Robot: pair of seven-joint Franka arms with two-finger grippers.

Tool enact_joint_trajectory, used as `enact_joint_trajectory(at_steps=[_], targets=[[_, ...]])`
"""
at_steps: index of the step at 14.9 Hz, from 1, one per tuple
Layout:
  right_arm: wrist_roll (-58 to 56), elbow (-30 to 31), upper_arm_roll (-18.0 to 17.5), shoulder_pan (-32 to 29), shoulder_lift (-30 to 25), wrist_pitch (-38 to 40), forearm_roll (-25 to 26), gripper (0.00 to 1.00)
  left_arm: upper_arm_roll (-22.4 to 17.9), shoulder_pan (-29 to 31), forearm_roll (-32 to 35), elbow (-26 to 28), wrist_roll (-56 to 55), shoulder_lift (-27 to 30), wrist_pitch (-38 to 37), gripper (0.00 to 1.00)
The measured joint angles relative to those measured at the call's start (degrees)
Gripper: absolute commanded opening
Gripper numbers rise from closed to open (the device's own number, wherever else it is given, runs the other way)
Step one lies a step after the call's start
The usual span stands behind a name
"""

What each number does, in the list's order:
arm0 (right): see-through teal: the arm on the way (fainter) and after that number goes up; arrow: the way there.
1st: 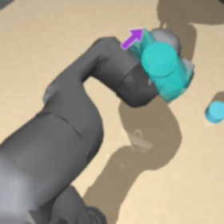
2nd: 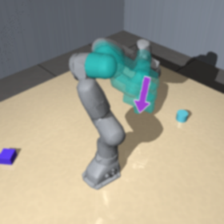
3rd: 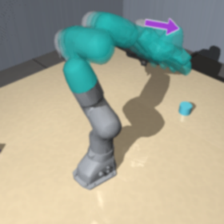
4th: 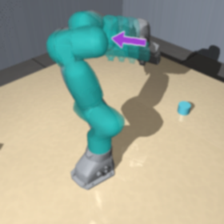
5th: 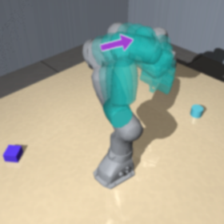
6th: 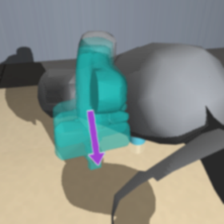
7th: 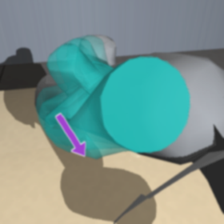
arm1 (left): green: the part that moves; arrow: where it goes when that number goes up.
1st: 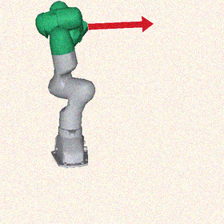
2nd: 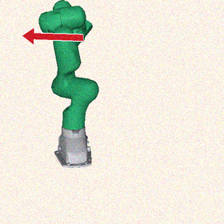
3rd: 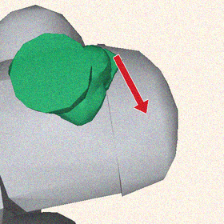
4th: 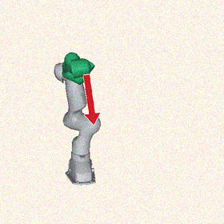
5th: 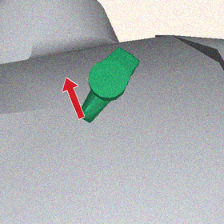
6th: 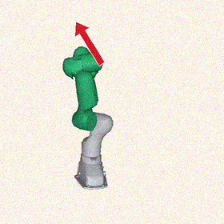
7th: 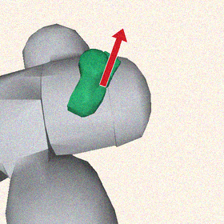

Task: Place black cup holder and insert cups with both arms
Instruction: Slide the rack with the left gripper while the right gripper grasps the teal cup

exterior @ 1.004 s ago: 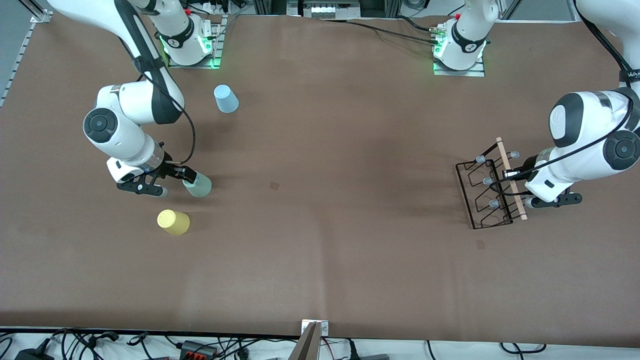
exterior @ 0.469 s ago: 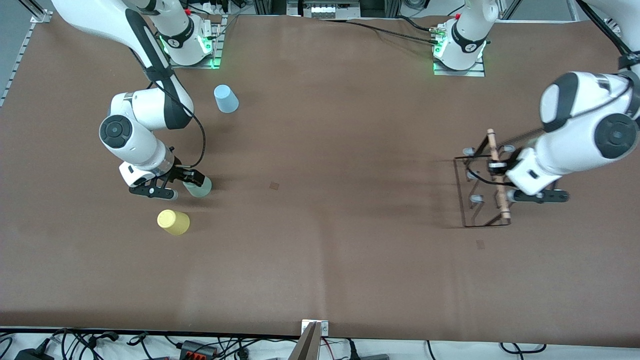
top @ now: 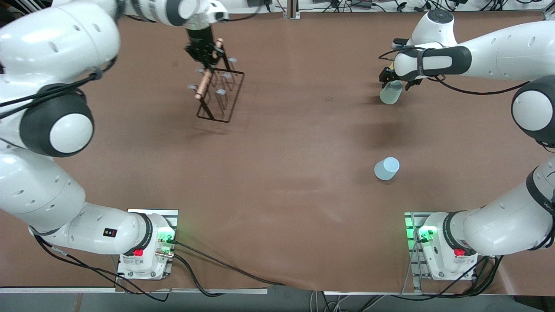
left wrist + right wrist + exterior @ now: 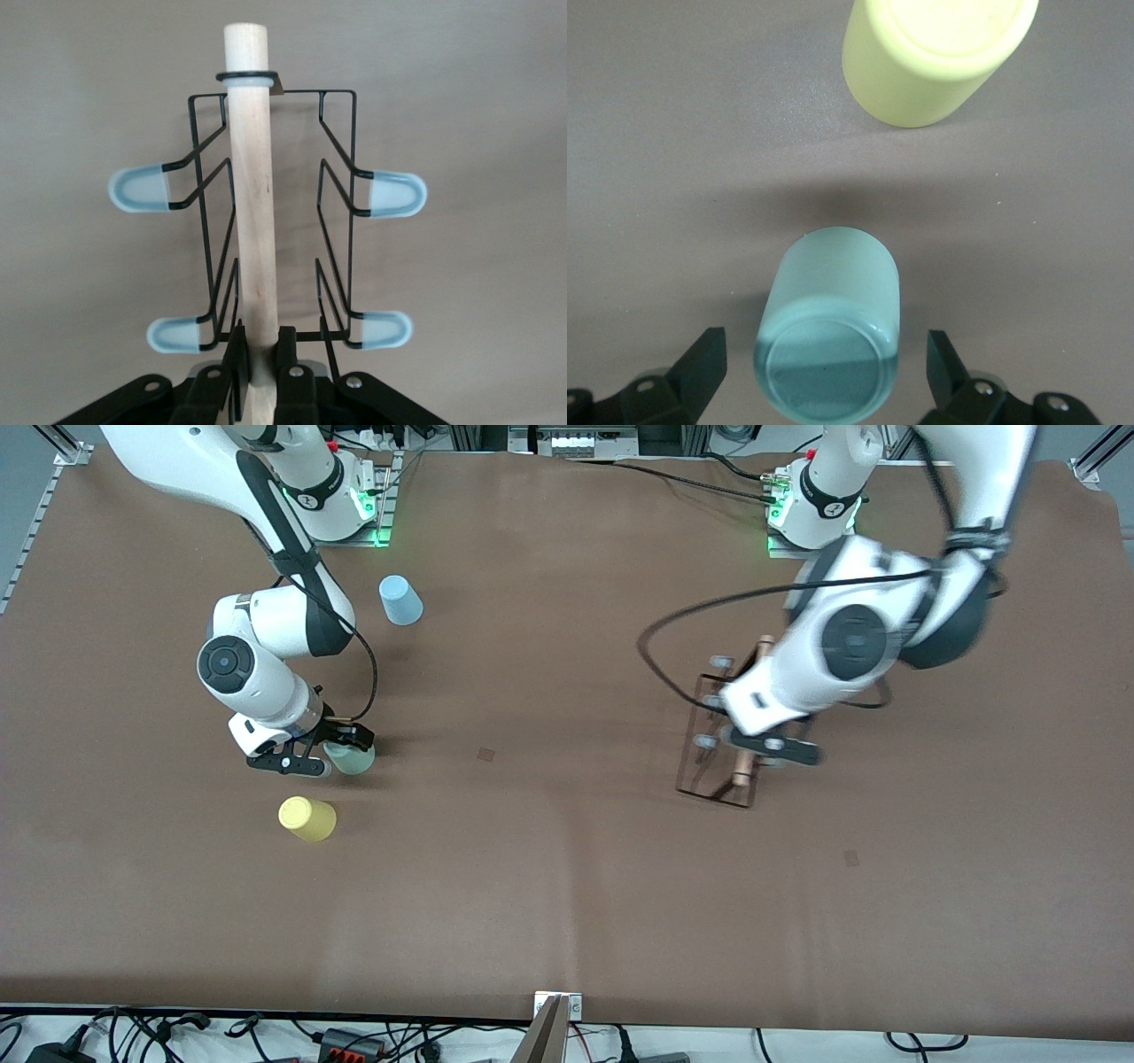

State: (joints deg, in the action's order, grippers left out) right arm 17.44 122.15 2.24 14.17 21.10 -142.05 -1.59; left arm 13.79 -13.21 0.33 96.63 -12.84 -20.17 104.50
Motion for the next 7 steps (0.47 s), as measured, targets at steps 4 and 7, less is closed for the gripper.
enact_joint_trajectory(at_steps=[4, 7], targets=[[0.00, 0.04, 0.02, 0.00, 0.05, -0.12, 0.00, 0.65, 0.03, -7.92, -0.04, -6.20, -12.70, -6.45, 0.08, 0.01], [0.00, 0.01, 0.02, 0.00, -0.04, -0.23, 0.00, 0.48, 0.04, -13.24, -0.05, -11.12, -21.97, -11.59, 0.28, 0.01]])
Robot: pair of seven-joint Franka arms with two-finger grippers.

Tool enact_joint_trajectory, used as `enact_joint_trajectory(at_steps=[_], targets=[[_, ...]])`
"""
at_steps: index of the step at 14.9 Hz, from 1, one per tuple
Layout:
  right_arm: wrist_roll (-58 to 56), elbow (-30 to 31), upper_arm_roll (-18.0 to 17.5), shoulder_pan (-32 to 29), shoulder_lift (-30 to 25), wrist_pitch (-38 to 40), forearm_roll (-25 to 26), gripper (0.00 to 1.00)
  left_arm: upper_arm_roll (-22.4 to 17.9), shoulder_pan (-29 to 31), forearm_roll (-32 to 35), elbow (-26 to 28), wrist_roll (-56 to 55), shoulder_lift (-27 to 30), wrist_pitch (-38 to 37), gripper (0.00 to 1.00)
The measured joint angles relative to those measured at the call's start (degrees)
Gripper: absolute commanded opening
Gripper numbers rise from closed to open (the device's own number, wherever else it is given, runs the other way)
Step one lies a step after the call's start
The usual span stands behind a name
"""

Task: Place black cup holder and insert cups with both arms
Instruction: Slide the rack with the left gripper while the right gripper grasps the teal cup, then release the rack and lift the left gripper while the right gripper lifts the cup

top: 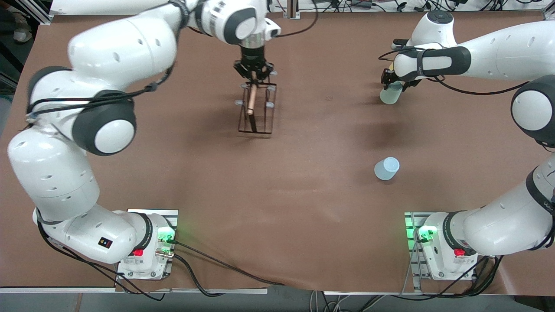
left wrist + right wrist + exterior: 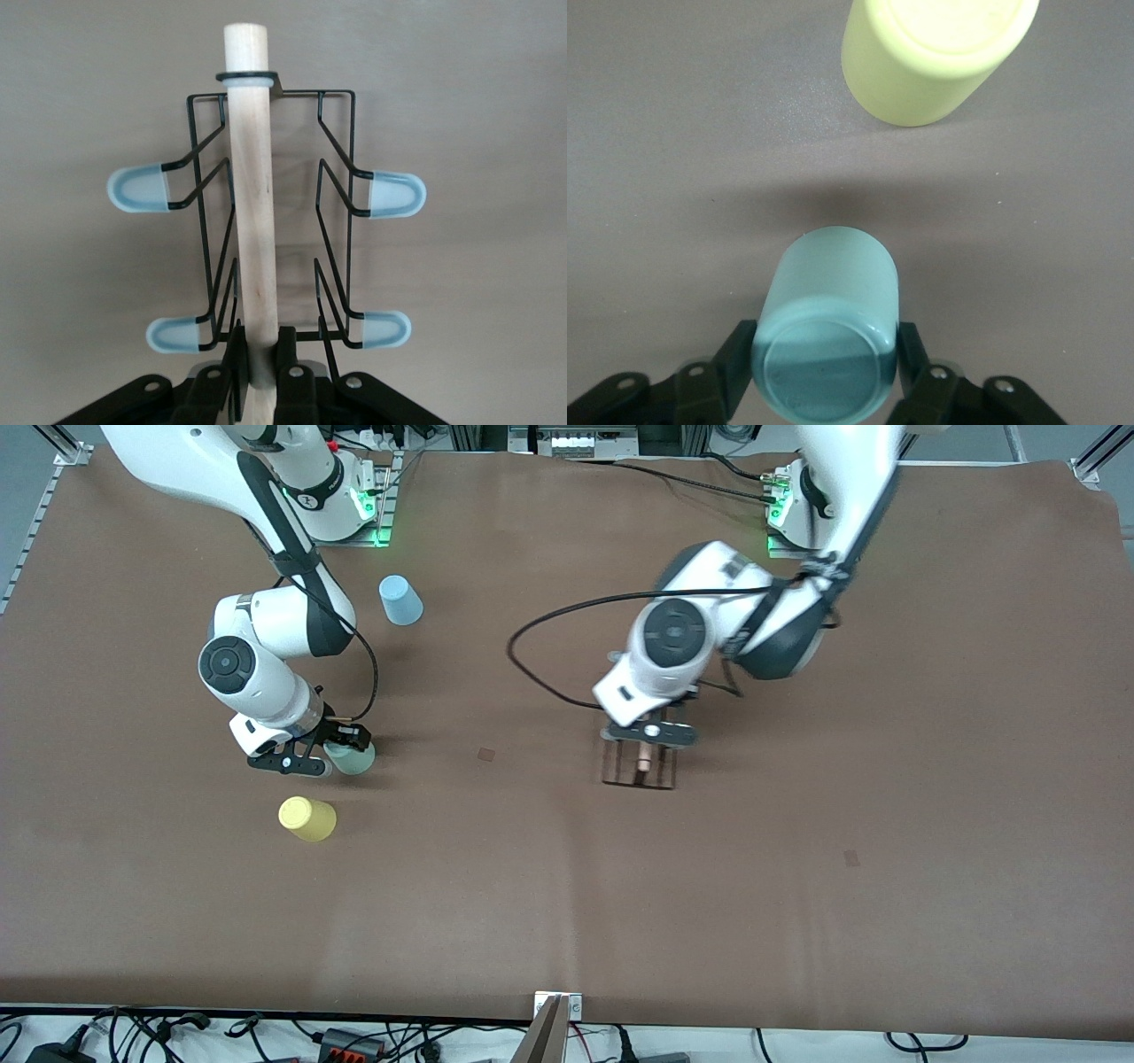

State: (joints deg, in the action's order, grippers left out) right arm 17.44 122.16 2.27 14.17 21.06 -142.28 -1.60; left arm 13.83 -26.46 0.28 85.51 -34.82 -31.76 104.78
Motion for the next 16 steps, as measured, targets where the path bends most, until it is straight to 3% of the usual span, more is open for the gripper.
enact_joint_trajectory(at_steps=[6, 9, 10, 11, 12, 16], targets=[[-0.96, -0.28, 0.13, -0.01, -0.63, 0.01, 0.00, 0.39, -0.02, -4.52, 0.00, -4.79, -8.00, -4.22, 3.94, 0.01], [-2.44, -1.37, 0.45, -0.11, -4.30, 4.94, 0.00, 0.39, -0.03, -5.44, 0.00, -4.99, -10.16, -4.51, 4.34, 0.04], [-3.37, -1.79, 0.57, -0.22, -6.05, 7.87, 0.00, 0.39, -0.03, -5.68, 0.00, -5.02, -10.90, -4.57, 4.77, 0.23], [-4.50, -2.03, 0.63, -0.59, -7.87, 10.81, 0.00, 0.39, -0.03, -5.83, 0.00, -5.06, -11.36, -4.62, 5.09, 0.65], [-5.30, -2.04, 0.71, -1.13, -9.53, 13.36, 0.01, 0.39, -0.03, -5.88, 0.00, -5.06, -11.57, -4.72, 5.49, 1.00], [-6.73, -2.01, 0.82, -2.39, -12.87, 17.18, 0.01, 0.39, -0.17, -5.85, 2.16, -5.47, -11.30, -5.01, 6.41, 1.00]])
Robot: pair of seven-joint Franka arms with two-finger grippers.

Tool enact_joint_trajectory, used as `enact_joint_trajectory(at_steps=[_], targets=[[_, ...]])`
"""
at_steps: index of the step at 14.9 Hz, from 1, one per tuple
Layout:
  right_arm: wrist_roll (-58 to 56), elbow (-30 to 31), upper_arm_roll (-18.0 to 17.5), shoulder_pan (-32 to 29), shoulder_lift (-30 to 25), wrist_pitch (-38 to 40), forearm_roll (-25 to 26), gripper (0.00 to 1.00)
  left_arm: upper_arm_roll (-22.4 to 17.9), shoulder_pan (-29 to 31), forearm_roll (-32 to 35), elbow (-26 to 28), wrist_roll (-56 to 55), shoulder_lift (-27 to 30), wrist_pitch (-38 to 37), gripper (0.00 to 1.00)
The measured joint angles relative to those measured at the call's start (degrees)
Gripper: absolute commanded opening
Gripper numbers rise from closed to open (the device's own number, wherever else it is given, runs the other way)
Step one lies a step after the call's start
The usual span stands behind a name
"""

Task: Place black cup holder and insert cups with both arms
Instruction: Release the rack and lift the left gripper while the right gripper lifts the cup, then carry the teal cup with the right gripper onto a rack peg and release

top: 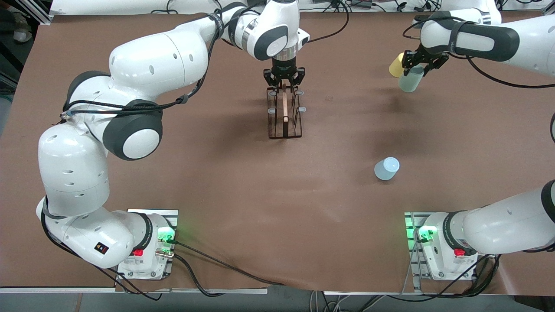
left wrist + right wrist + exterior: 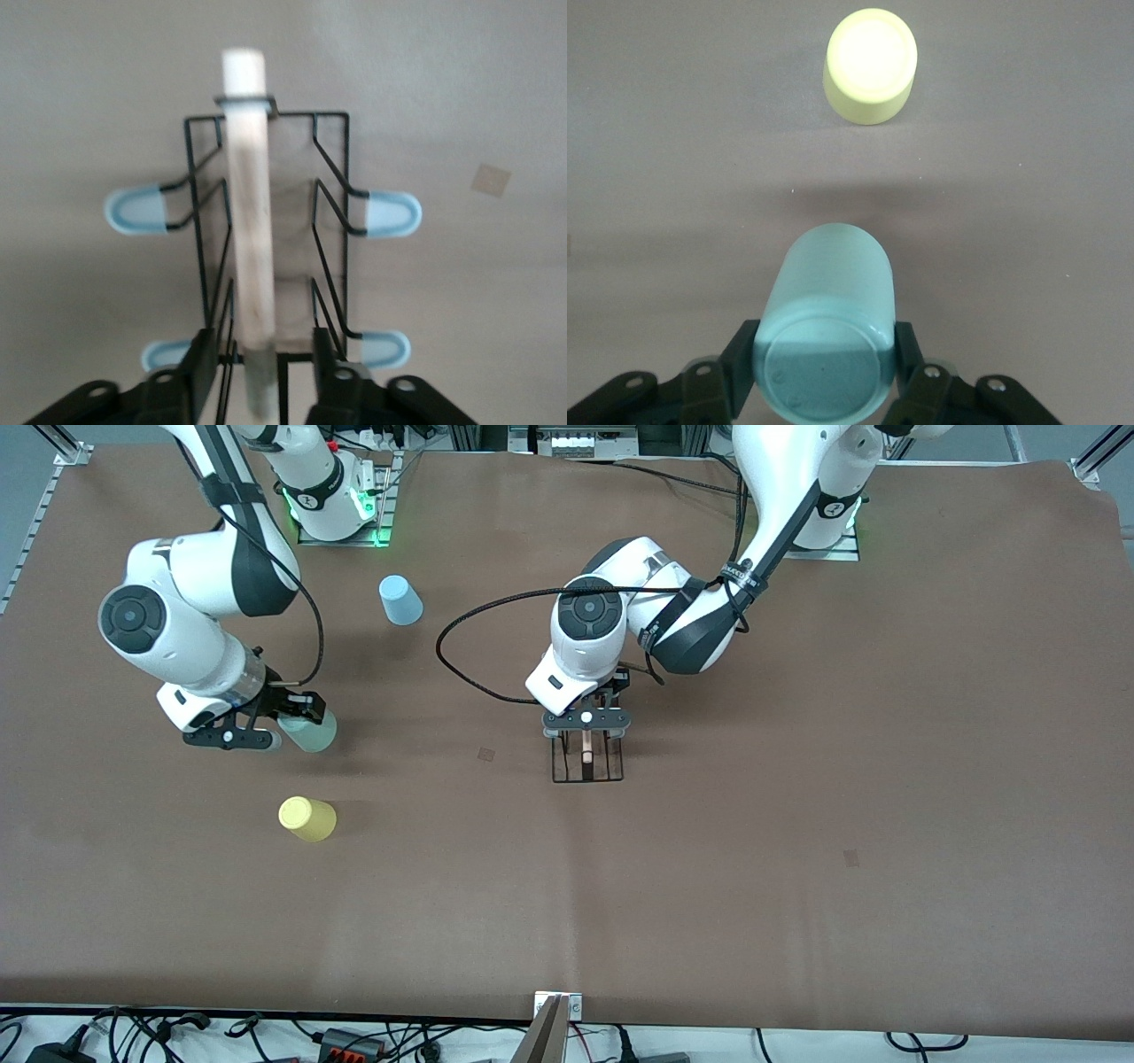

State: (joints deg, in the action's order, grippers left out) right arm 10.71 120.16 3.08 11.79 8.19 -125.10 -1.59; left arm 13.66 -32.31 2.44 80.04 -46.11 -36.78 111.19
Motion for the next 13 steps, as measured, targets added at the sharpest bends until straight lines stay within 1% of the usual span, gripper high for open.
enact_joint_trajectory(at_steps=[2, 4, 7, 9, 10, 11, 12, 13], targets=[[0.00, 0.00, -0.04, 0.05, -0.22, 0.20, 0.00, 0.39, -0.42, 0.20, 1.47, -1.22, 0.98, 1.02, -0.12, 1.00], [0.00, 0.00, -0.05, 0.08, -0.22, 0.28, 0.00, 0.39, -1.39, 1.38, 2.10, -2.16, 1.79, 3.72, -2.62, 1.00], [0.14, -0.16, -0.08, 0.11, -0.26, 0.39, -0.01, 0.39, -2.08, 7.82, 2.21, -2.49, 7.58, 9.44, -9.55, 1.00], [3.10, -1.29, -0.53, 0.38, -0.58, 3.00, -0.12, 0.39, -2.33, 13.26, 2.29, -2.46, 13.53, 12.45, -15.55, 1.00], [6.52, -2.27, -1.50, 0.88, -1.02, 5.62, -0.18, 0.39, -2.39, 16.10, 2.39, -2.44, 17.57, 13.54, -17.79, 1.00], [11.20, -3.27, -3.23, 1.61, -1.78, 7.87, -0.27, 0.39, -2.43, 18.96, 2.45, -2.43, 22.36, 14.46, -19.67, 1.00], [16.91, -4.10, -5.93, 2.29, -2.70, 9.34, -0.35, 0.39, -2.47, 21.74, 2.47, -2.42, 27.07, 15.14, -21.47, 1.00], [23.19, -4.72, -9.37, 2.80, -3.58, 9.94, -0.39, 0.39, -2.49, 24.49, 2.48, -2.42, 31.43, 15.70, -23.02, 1.00]])
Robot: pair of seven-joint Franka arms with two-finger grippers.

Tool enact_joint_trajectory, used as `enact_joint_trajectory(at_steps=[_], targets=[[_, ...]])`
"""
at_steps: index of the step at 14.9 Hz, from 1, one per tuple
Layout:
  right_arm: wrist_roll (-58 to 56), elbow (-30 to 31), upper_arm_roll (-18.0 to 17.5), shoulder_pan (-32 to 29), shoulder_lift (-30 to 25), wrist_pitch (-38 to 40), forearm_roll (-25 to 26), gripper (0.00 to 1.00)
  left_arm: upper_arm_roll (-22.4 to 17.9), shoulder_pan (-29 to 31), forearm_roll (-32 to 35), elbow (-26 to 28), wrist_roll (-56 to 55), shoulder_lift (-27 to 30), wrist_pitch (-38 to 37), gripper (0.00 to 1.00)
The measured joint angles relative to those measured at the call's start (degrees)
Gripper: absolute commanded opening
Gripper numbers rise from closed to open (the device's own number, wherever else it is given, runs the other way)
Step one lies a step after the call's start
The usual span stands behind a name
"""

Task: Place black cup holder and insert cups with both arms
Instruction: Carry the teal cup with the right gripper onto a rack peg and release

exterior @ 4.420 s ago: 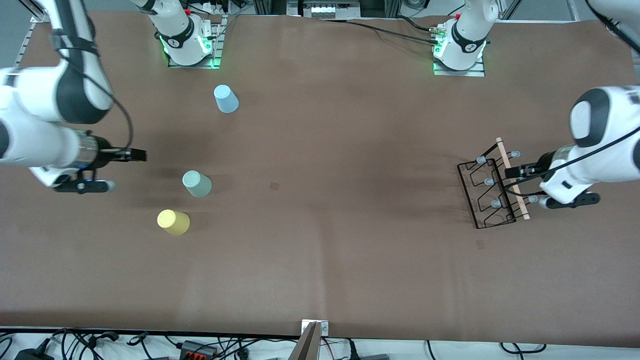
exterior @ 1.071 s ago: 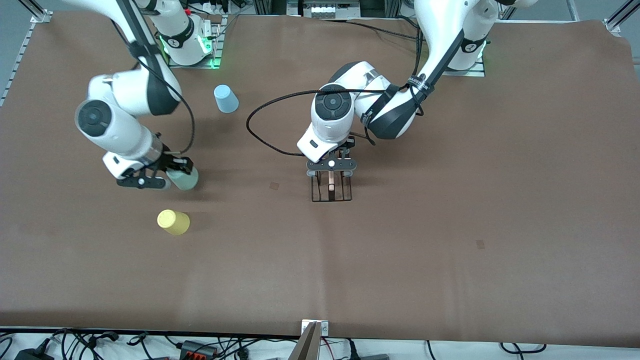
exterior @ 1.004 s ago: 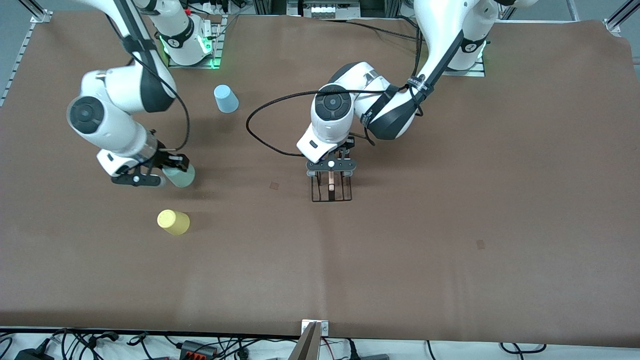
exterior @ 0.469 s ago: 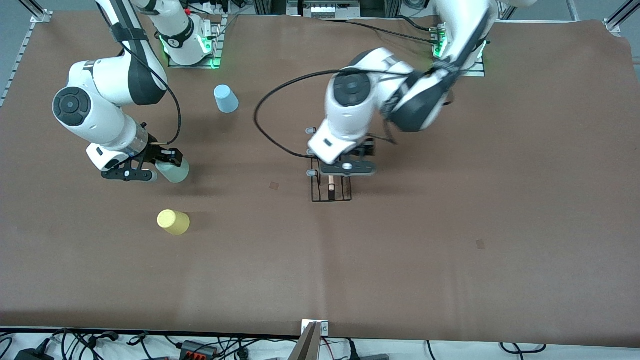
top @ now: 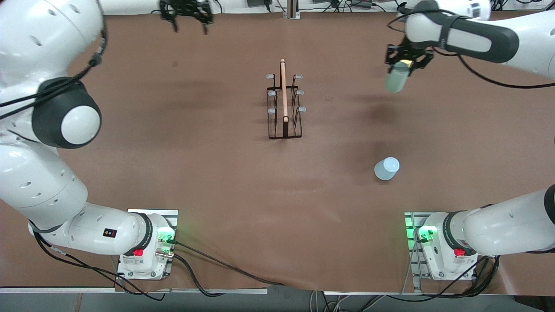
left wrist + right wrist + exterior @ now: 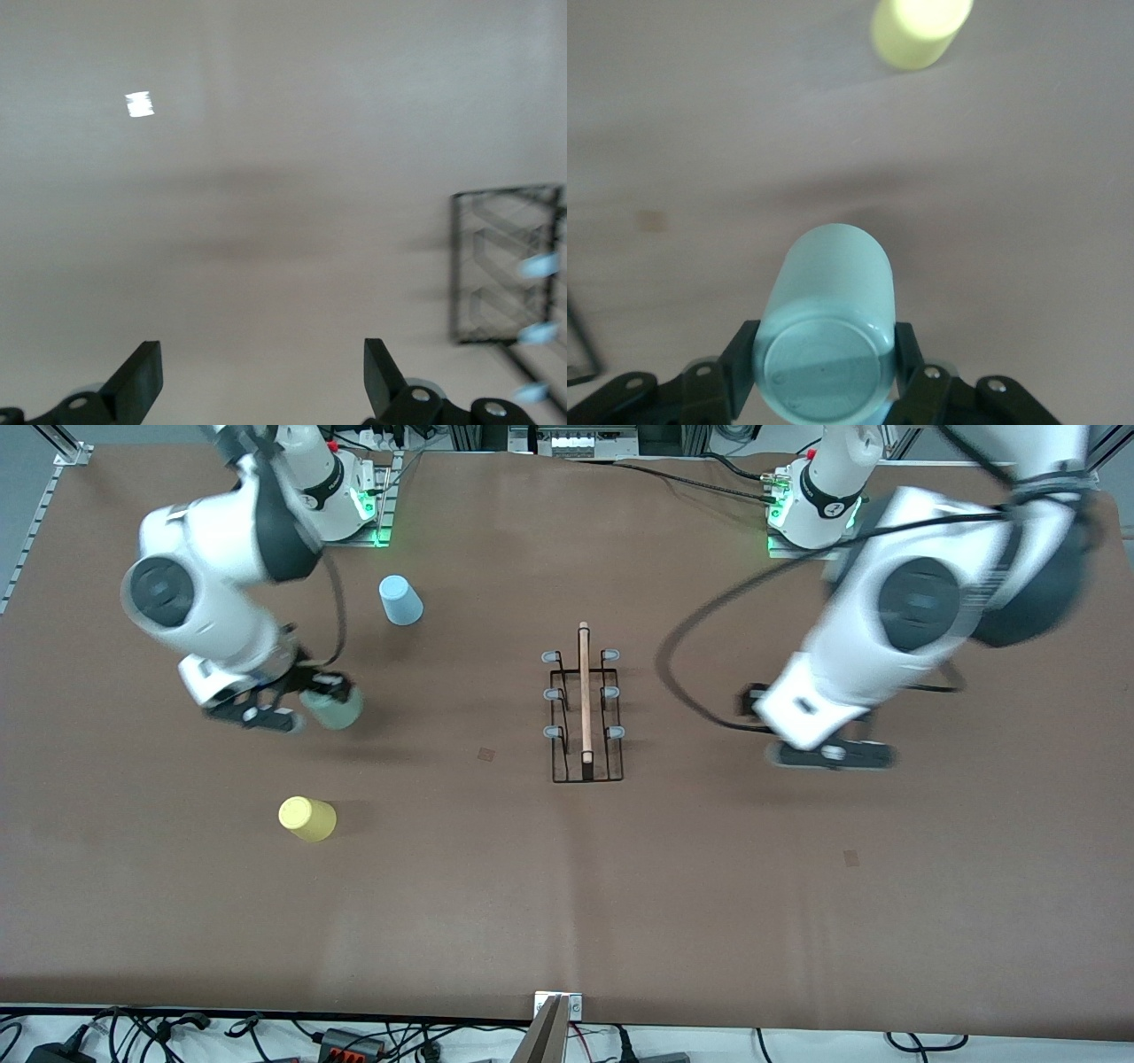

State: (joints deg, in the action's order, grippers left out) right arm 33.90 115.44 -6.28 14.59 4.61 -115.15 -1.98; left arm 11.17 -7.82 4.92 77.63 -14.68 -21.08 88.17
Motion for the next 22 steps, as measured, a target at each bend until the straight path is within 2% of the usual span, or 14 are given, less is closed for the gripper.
enact_joint_trajectory(at_steps=[2, 4, 7, 10, 12, 14, 15, 17, 22], targets=[[13.33, -1.00, -7.71, 1.03, -1.06, -0.12, -0.02, 0.39, 0.06, 5.02, 0.02, 0.04, 7.11, 0.88, -1.41, 1.00], [25.40, -2.10, -12.87, 3.01, -0.90, -1.49, -0.01, 0.39, 0.04, 8.99, 0.02, 0.04, 12.55, 1.79, -2.47, 1.00], [37.30, -4.24, -13.95, 8.44, 1.81, -5.34, 0.06, 0.39, 0.02, 13.22, -0.56, 0.06, 16.29, 3.22, -4.08, 1.00], [44.72, -6.47, -13.94, 12.98, 6.90, -9.77, 1.28, 0.40, -1.12, 12.55, -1.14, 0.34, 16.26, 5.39, -3.26, 1.00], [46.64, -7.22, -13.91, 14.16, 9.16, -11.30, 1.74, 0.41, -4.40, 10.62, -2.79, 2.58, 16.30, 8.57, 0.44, 1.00], [47.05, -7.50, -13.91, 14.85, 10.22, -11.72, 1.83, 0.43, -6.18, 10.05, -3.41, 7.23, 16.35, 13.19, 4.60, 1.00], [47.20, -7.54, -13.90, 15.12, 10.53, -11.73, 2.02, 0.49, -6.53, 9.96, -3.45, 9.73, 16.35, 15.56, 5.61, 1.00], [47.61, -7.55, -13.90, 15.76, 11.31, -11.79, 2.85, 1.00, -6.78, 9.86, -3.46, 13.83, 16.35, 19.28, 6.00, 1.00], [47.46, -7.84, -13.35, 16.05, 12.39, -12.43, 3.44, 1.00, -7.45, 10.25, -3.46, 16.57, 16.35, 20.75, 5.42, 1.00]])
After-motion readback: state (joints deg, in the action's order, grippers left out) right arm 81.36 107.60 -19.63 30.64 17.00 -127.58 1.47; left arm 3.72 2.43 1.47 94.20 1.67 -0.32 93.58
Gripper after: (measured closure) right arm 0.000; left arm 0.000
